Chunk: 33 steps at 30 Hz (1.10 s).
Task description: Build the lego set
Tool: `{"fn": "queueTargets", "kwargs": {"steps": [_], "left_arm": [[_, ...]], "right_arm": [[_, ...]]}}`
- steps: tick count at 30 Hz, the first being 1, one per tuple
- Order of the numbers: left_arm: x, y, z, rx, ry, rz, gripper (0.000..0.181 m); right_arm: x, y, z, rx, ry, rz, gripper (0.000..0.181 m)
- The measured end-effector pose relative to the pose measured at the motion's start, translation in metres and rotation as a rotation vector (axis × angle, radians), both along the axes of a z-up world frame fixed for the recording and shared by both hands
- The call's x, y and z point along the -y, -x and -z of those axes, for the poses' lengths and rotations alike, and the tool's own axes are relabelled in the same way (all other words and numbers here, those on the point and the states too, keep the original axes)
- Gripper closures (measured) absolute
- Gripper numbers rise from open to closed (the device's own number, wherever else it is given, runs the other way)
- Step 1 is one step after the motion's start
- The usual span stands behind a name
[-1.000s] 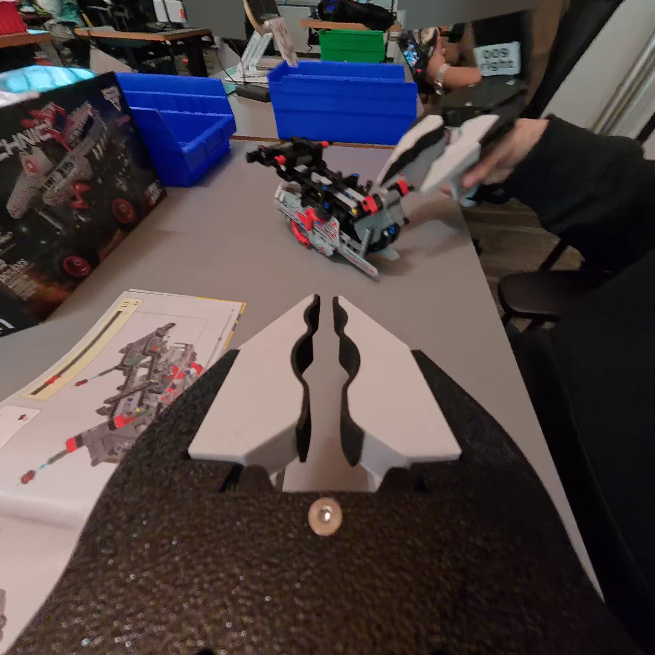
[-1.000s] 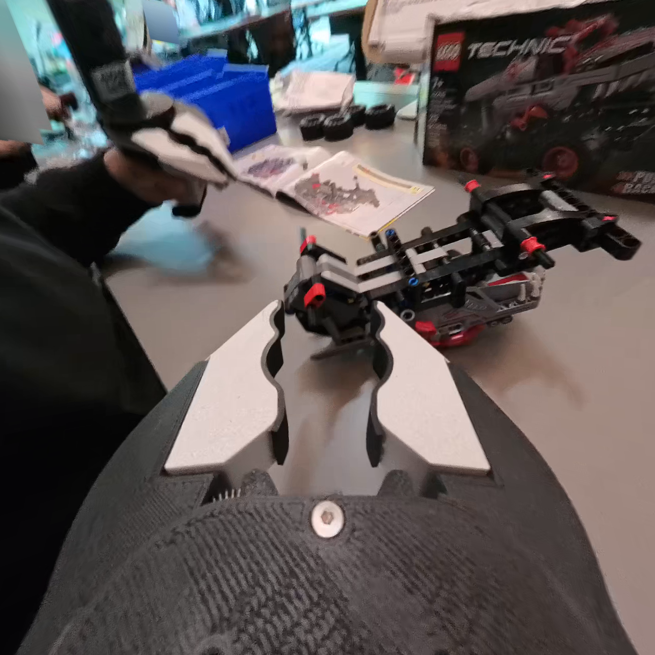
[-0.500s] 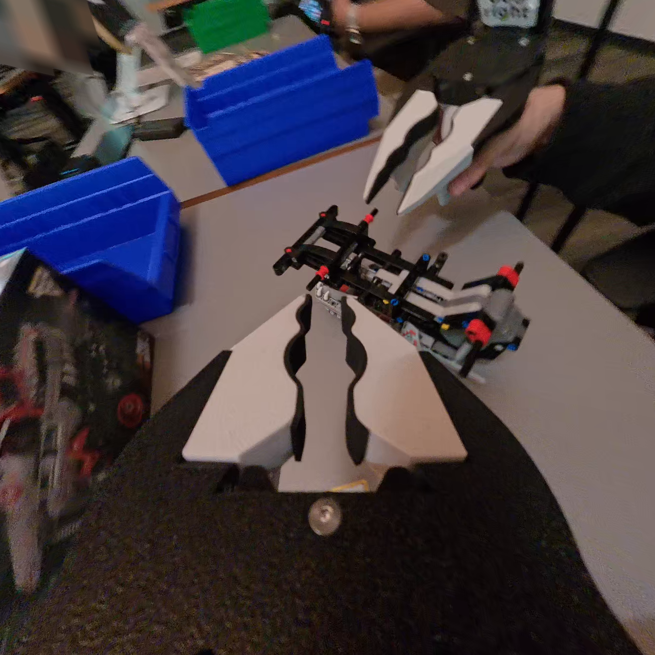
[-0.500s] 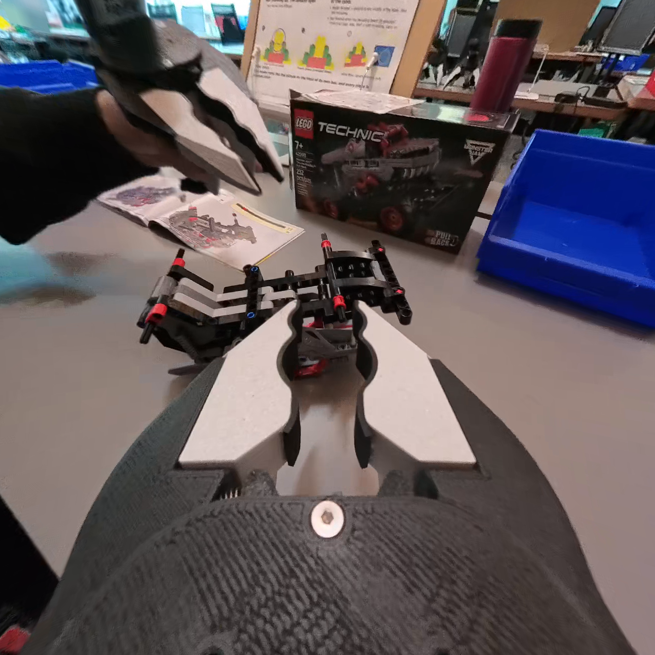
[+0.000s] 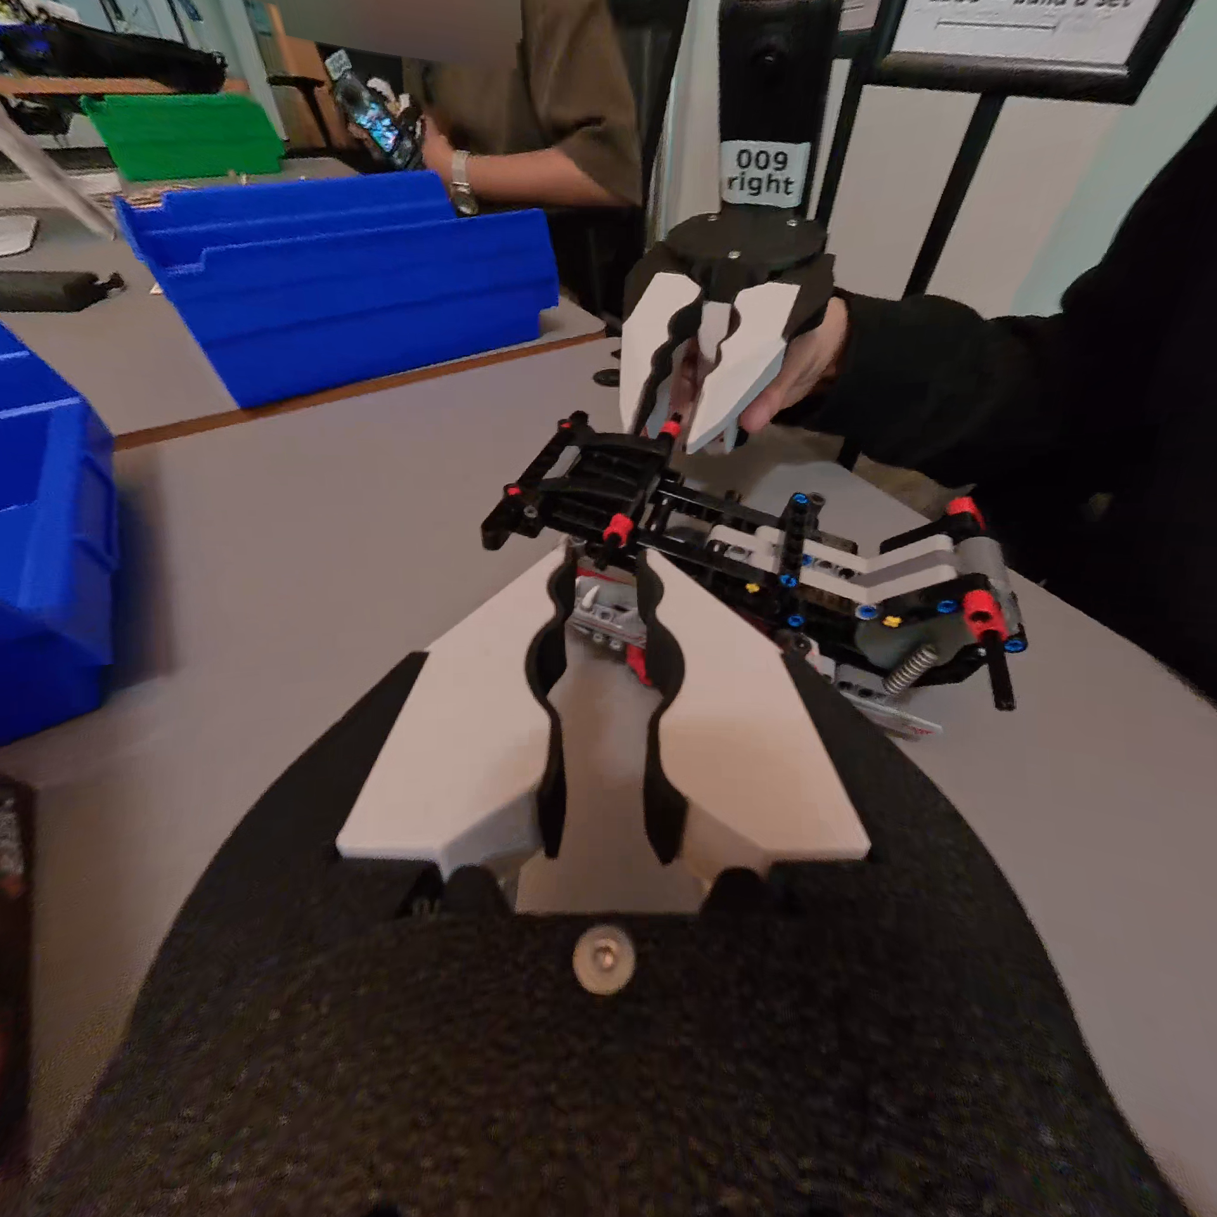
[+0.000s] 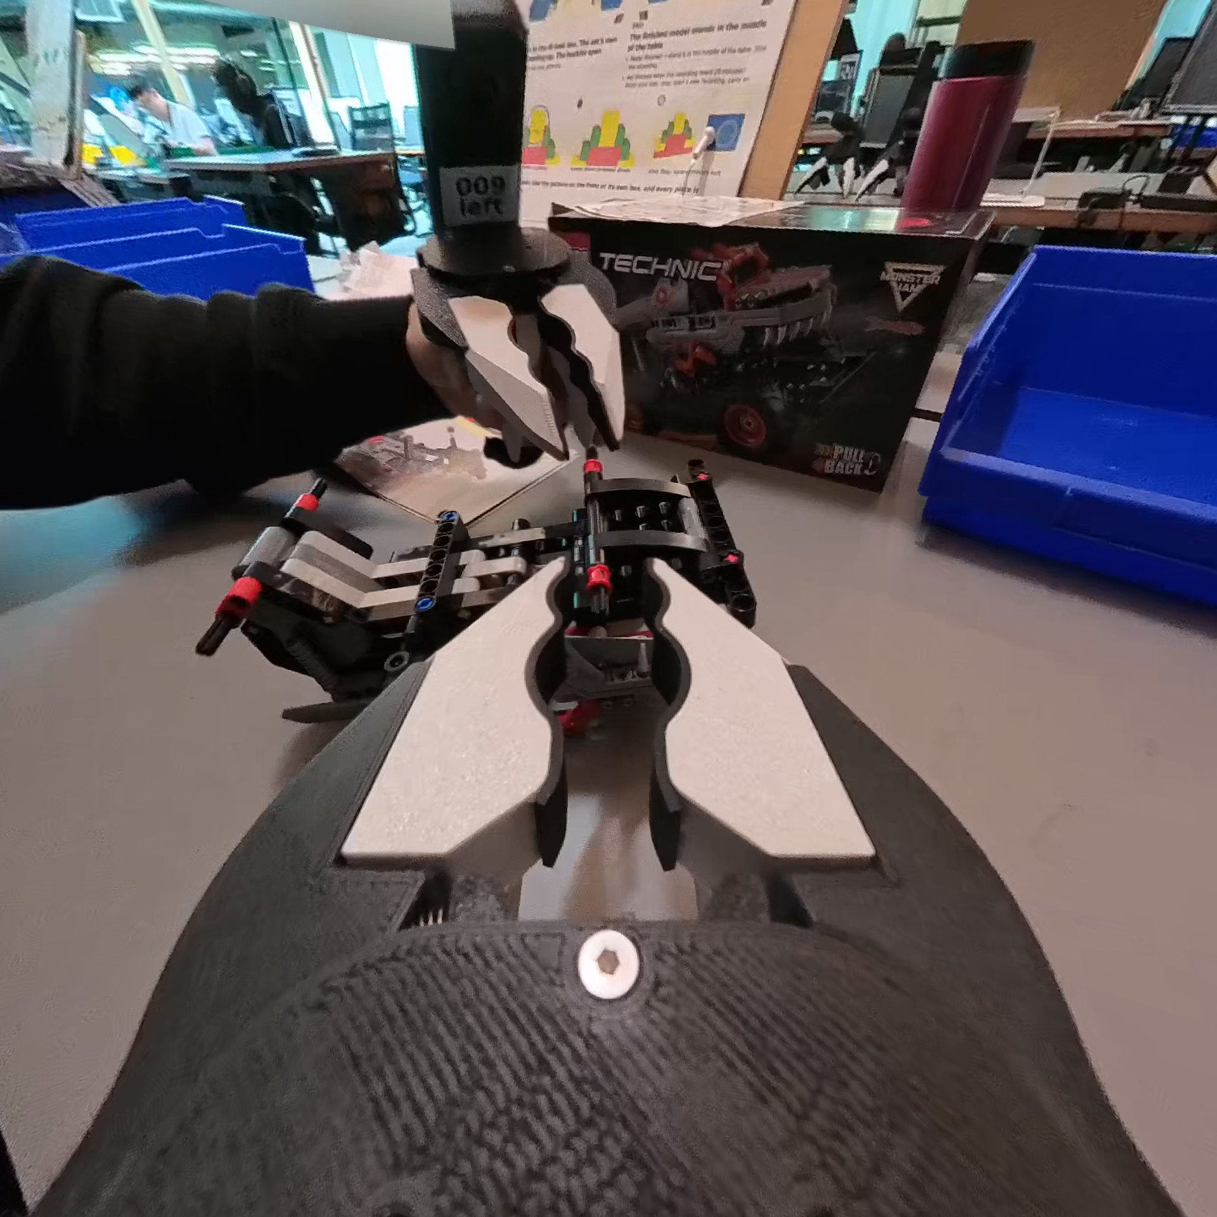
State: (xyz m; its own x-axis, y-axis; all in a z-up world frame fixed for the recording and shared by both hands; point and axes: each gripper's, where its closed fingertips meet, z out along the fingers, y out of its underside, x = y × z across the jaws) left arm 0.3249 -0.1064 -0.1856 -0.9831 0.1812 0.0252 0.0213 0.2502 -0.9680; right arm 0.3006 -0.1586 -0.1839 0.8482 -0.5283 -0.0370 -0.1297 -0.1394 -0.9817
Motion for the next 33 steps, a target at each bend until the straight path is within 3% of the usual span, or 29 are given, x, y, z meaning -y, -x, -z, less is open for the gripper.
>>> {"fn": "queueTargets", "kwargs": {"steps": [10,14,33], "left_arm": [[-0.002,0.011,-0.004,0.042,0.057,-0.003,0.18],[-0.005,0.01,-0.003,0.065,0.065,-0.041,0.179],[-0.015,0.021,-0.005,0.065,0.088,0.018,0.18]], "right_arm": [[-0.002,0.002,0.007,0.038,-0.002,0.01,0.174],[-0.006,0.004,0.004,0.055,-0.016,-0.015,0.175],[-0.015,0.005,0.0,0.048,-0.062,-0.141,0.174]]}}
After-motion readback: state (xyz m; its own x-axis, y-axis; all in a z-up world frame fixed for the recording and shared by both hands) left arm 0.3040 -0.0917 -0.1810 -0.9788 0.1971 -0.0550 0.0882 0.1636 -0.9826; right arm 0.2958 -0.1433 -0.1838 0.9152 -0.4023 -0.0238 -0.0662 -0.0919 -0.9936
